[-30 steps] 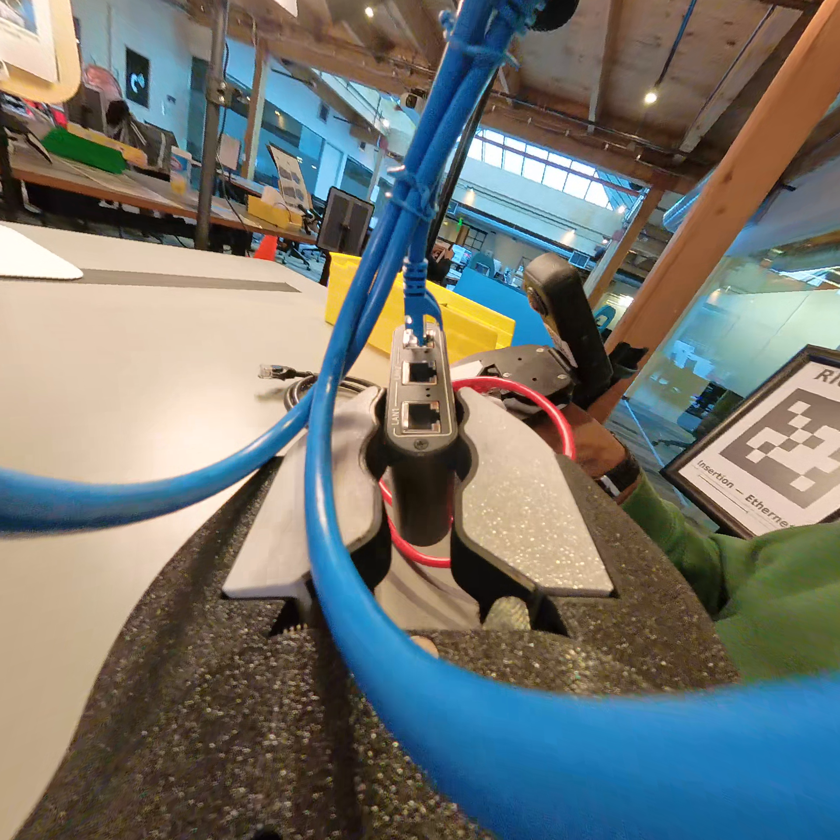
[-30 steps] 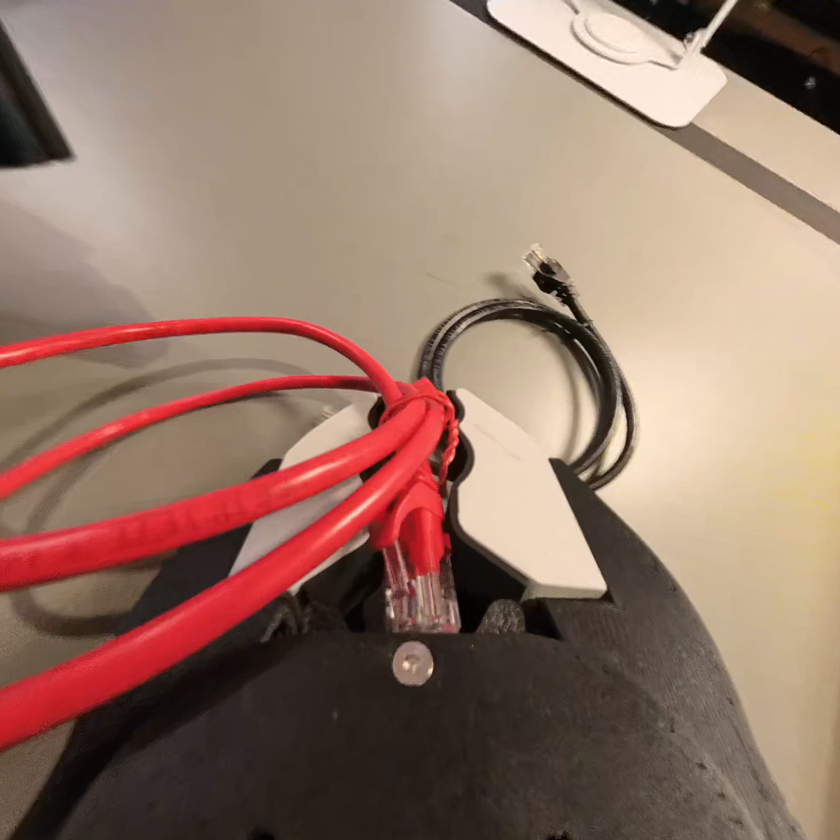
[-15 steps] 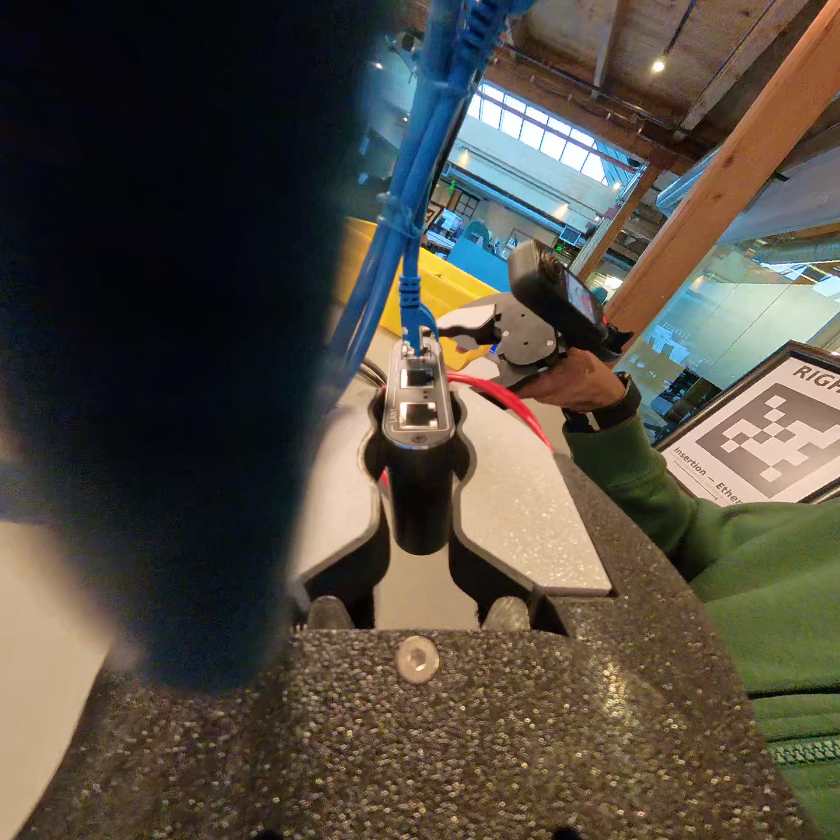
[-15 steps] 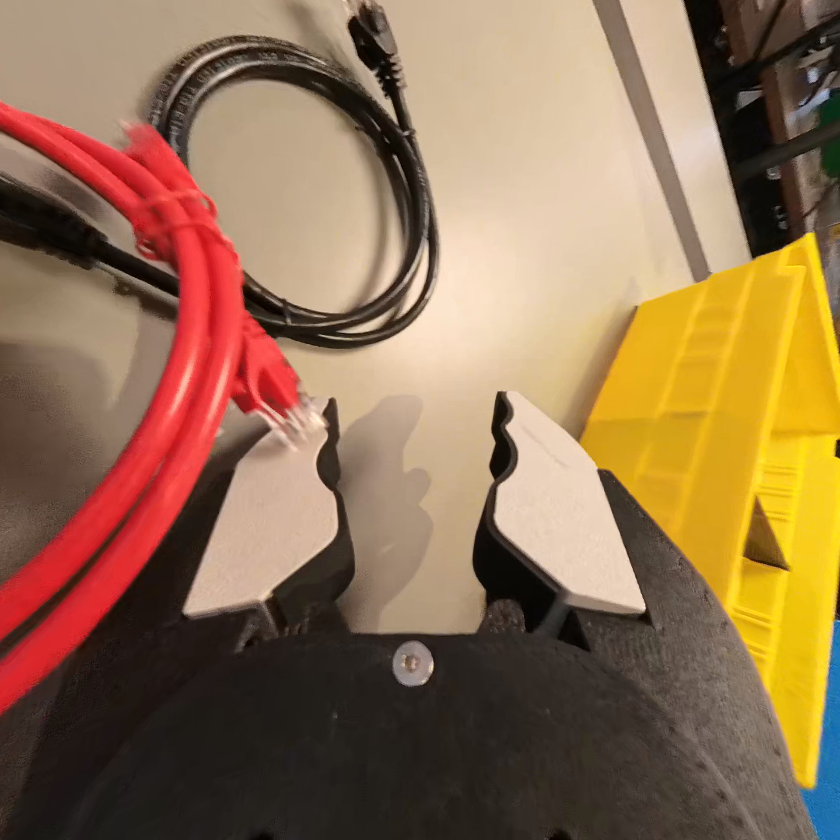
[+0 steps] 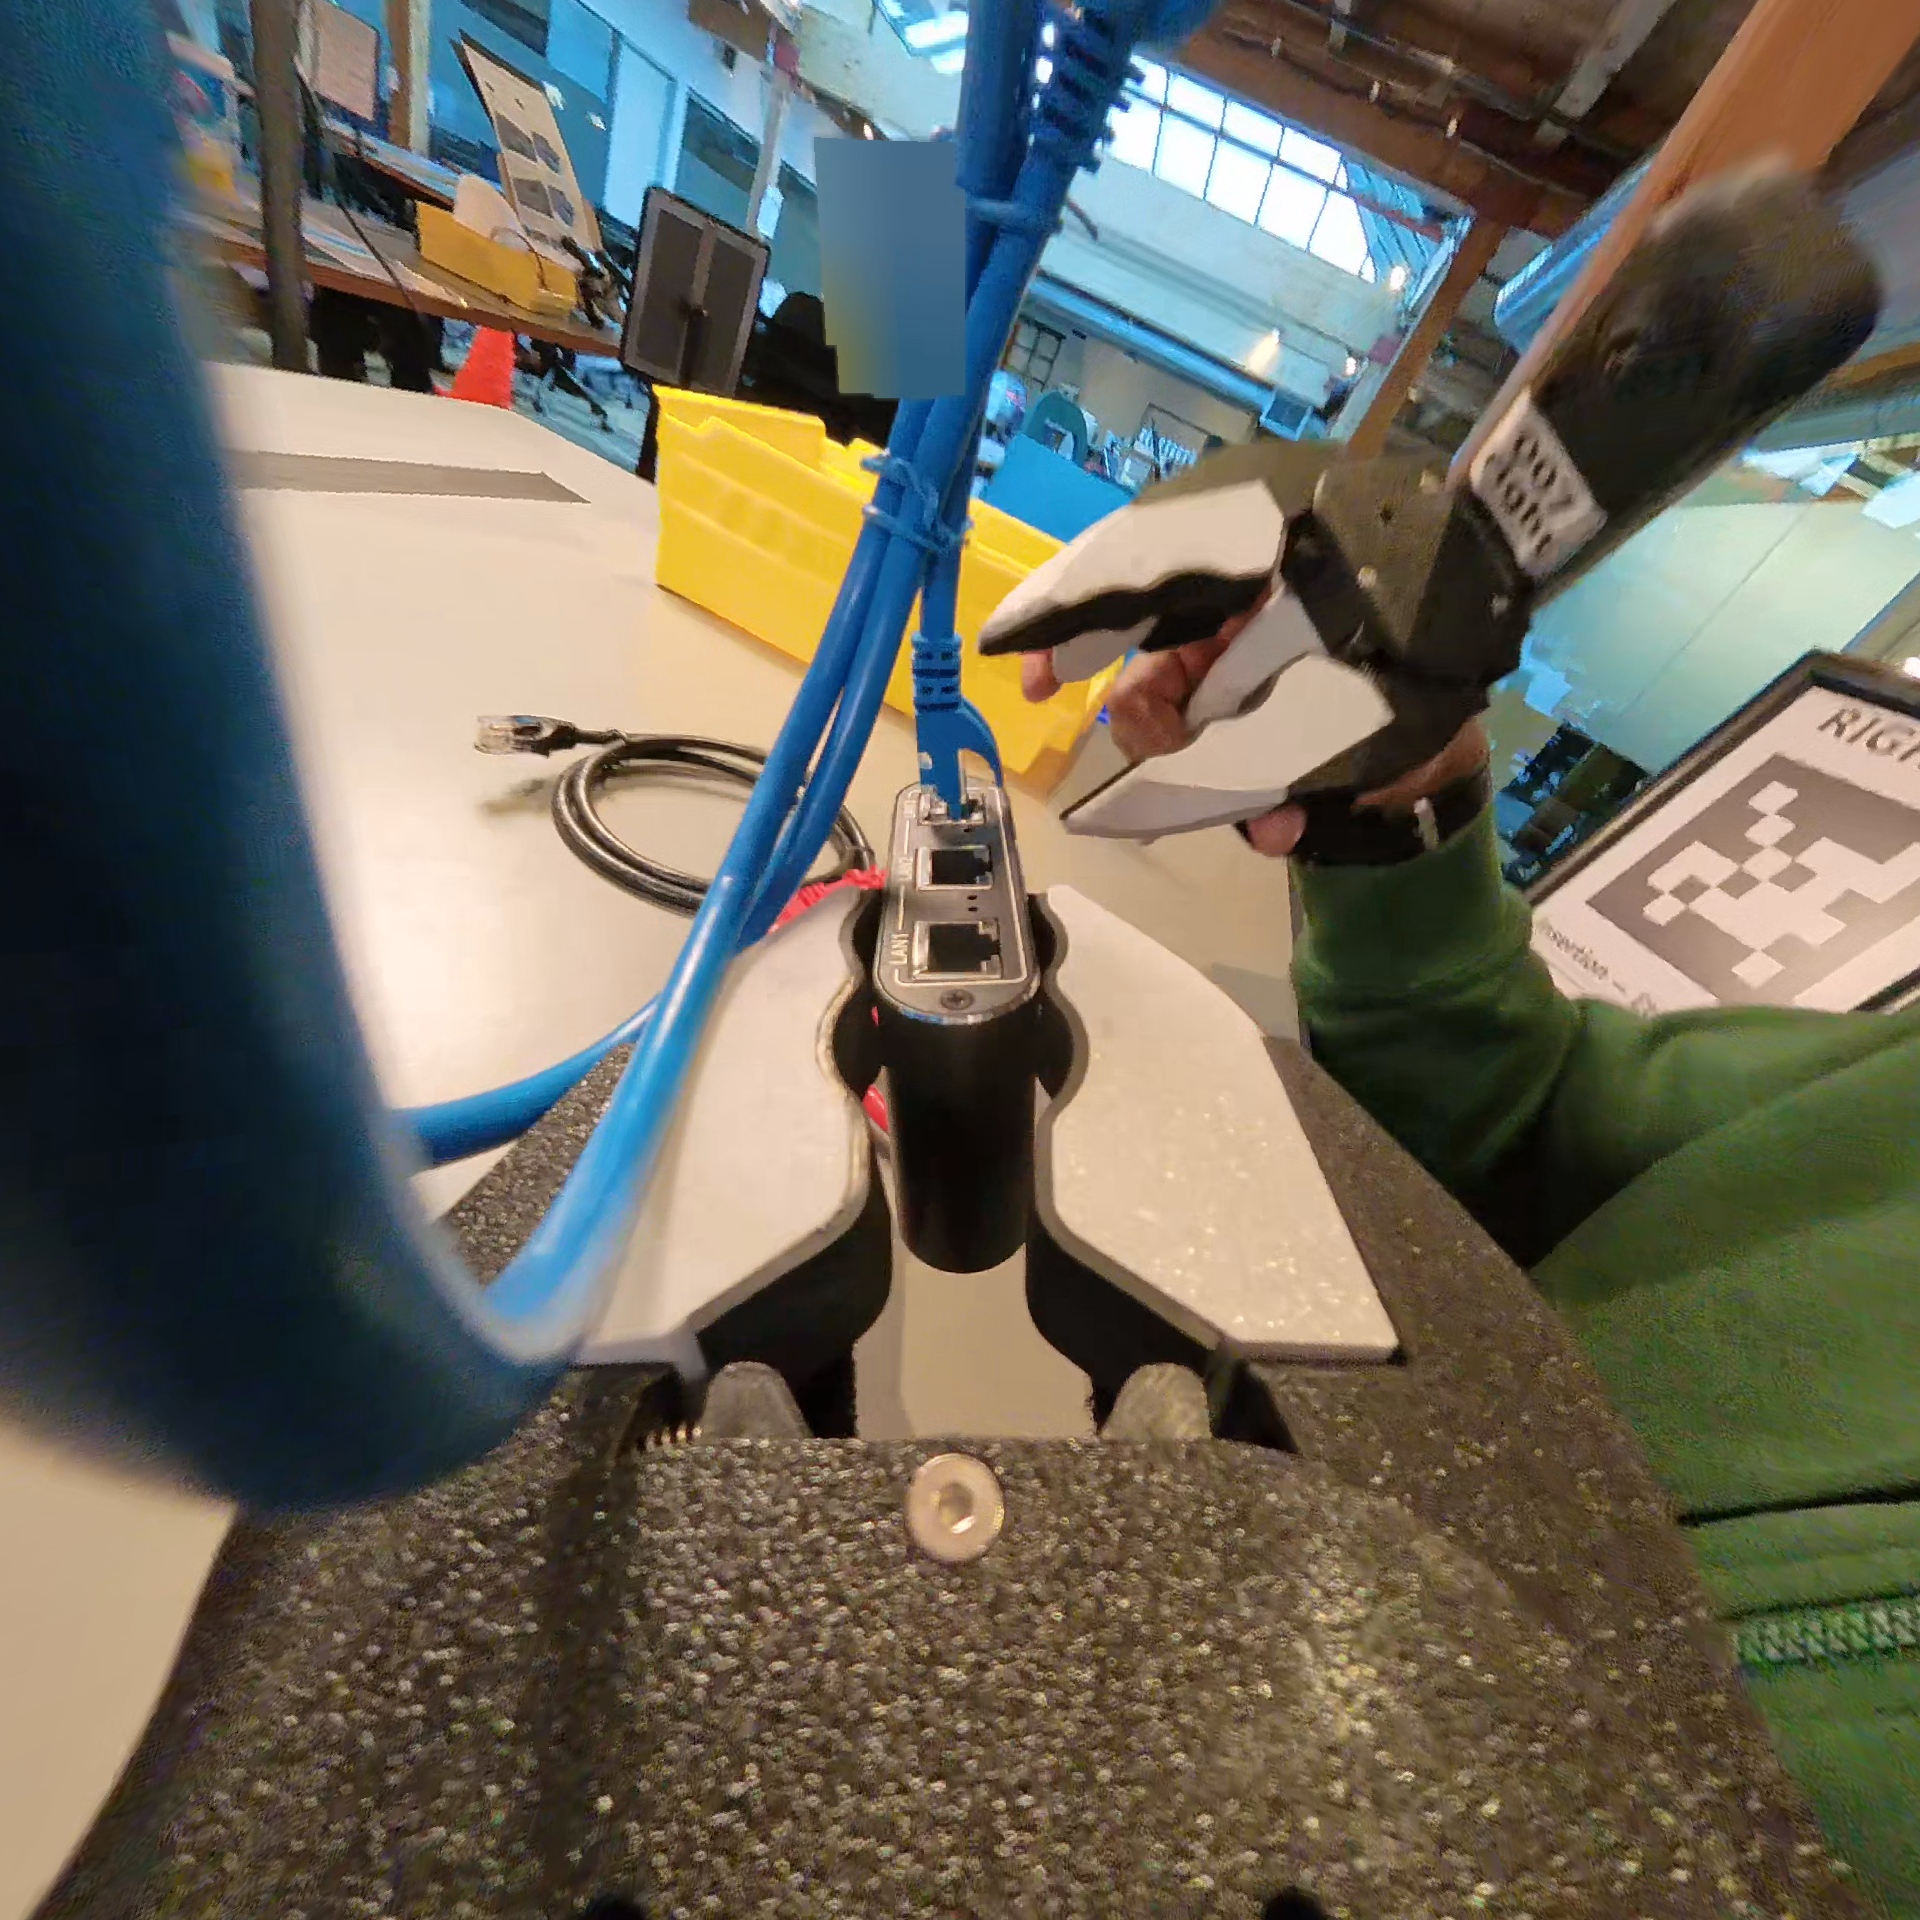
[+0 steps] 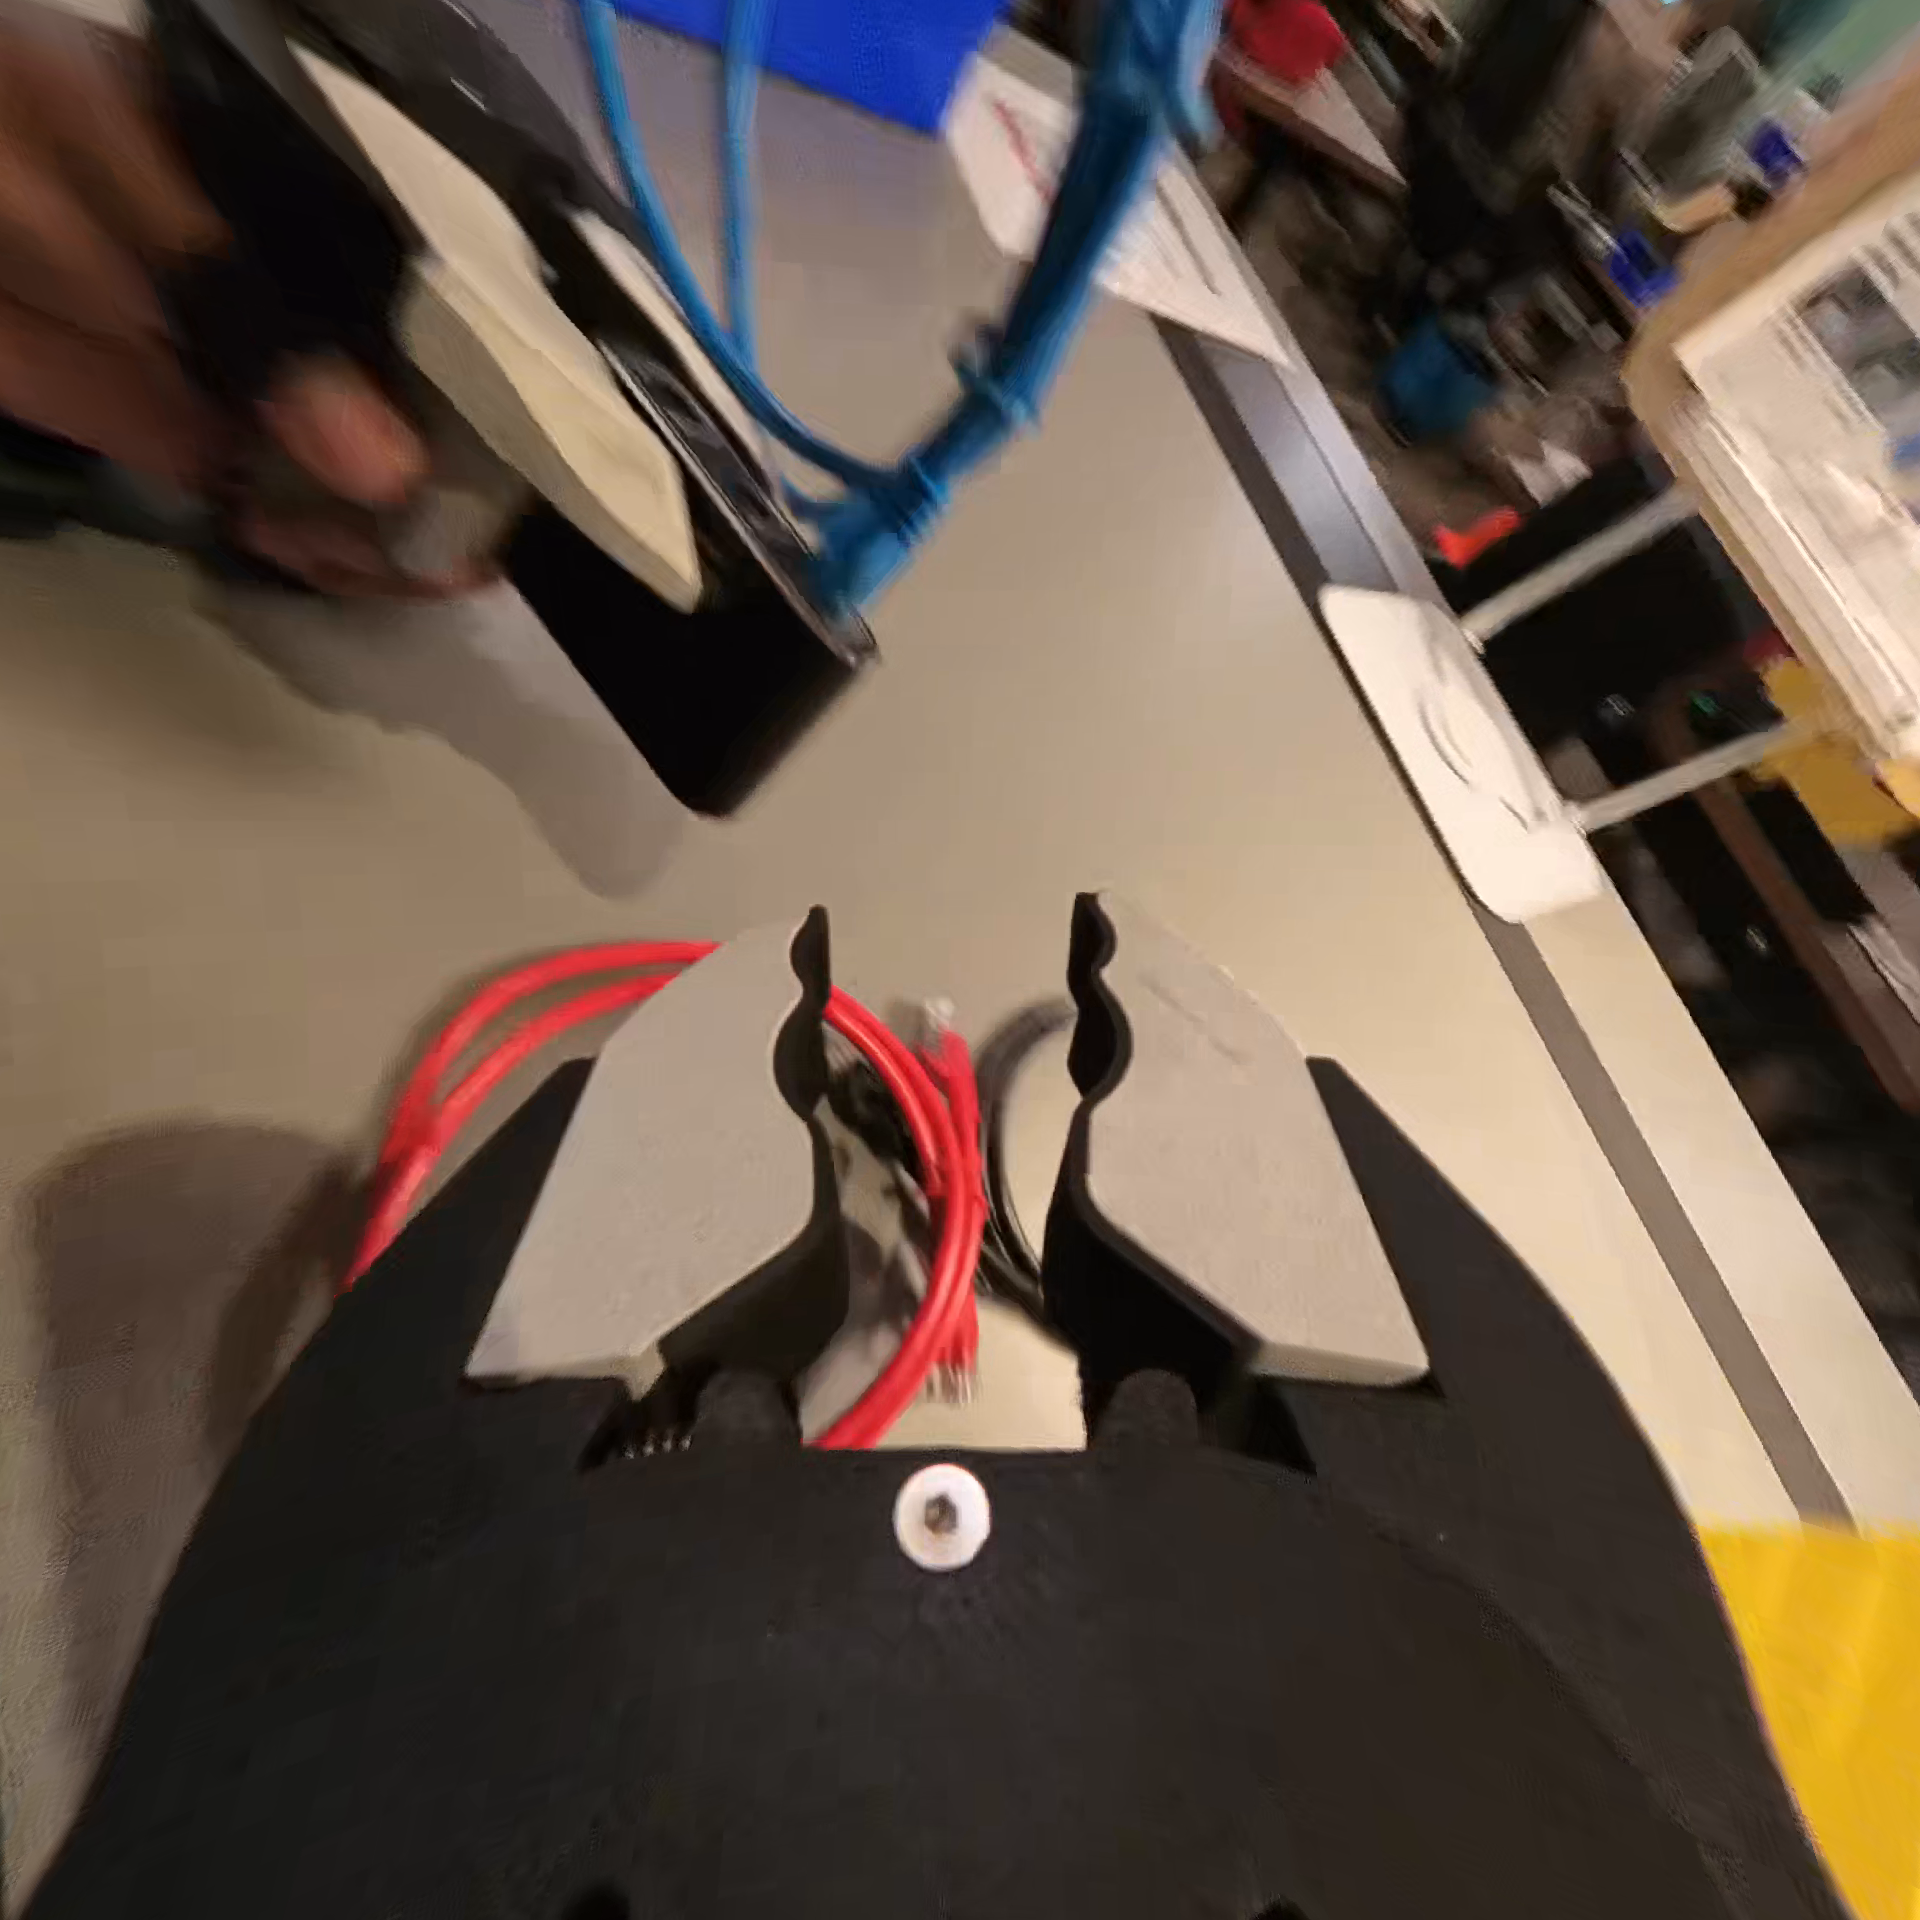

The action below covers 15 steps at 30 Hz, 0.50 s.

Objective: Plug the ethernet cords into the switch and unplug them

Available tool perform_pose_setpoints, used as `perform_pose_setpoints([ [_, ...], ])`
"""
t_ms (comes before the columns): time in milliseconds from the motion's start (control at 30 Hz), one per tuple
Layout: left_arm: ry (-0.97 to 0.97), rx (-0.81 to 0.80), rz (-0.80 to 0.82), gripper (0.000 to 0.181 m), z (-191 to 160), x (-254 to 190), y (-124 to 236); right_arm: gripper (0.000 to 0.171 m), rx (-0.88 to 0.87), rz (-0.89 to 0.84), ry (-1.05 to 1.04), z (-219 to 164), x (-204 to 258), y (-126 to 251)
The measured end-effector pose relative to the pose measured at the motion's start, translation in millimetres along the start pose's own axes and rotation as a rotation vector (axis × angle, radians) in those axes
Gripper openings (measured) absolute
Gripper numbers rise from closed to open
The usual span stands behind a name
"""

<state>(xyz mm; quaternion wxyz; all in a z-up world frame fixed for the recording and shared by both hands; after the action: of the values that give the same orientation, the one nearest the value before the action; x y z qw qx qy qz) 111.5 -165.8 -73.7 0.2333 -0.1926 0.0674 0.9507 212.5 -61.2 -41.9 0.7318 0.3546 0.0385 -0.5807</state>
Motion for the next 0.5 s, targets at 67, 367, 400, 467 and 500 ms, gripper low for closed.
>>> perform_pose_setpoints([
  [67, -0.036, 0.059, 0.005, 0.03, -3.7, -1.7, -1.6, 0.045, -0.049, 0.084, 0.052, 15.2, 5.3, -6.3],
  [367, -0.204, 0.249, -0.069, 0.029, -18.9, -15.0, -6.7, 0.02, -0.151, 0.357, -0.163, 39.8, 12.2, -34.4],
  [400, -0.204, 0.241, -0.073, 0.026, -18.1, -15.1, -6.4, 0.019, -0.165, 0.358, -0.173, 41.5, 11.8, -33.7],
  [467, -0.187, 0.191, -0.081, 0.027, -13.7, -14.9, -4.8, 0.017, -0.225, 0.32, -0.203, 48.6, 6.5, -28.9],
  [500, -0.164, 0.144, -0.078, 0.026, -9.9, -13.9, -3.7, 0.016, -0.276, 0.31, -0.229, 54.2, 3.1, -23.4],
])
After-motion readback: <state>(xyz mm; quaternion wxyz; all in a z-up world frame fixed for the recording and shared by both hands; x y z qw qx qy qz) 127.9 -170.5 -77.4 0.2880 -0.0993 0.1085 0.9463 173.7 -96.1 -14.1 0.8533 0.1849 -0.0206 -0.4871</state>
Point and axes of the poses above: each gripper's, where its closed fingertips meet, y back along the fingers, z out of its top, x = y × z across the jaws, the point moved 5 cm from there along y, back along the fingers, and after that the axes turned 1 degree about y, right-handed, at the moved point
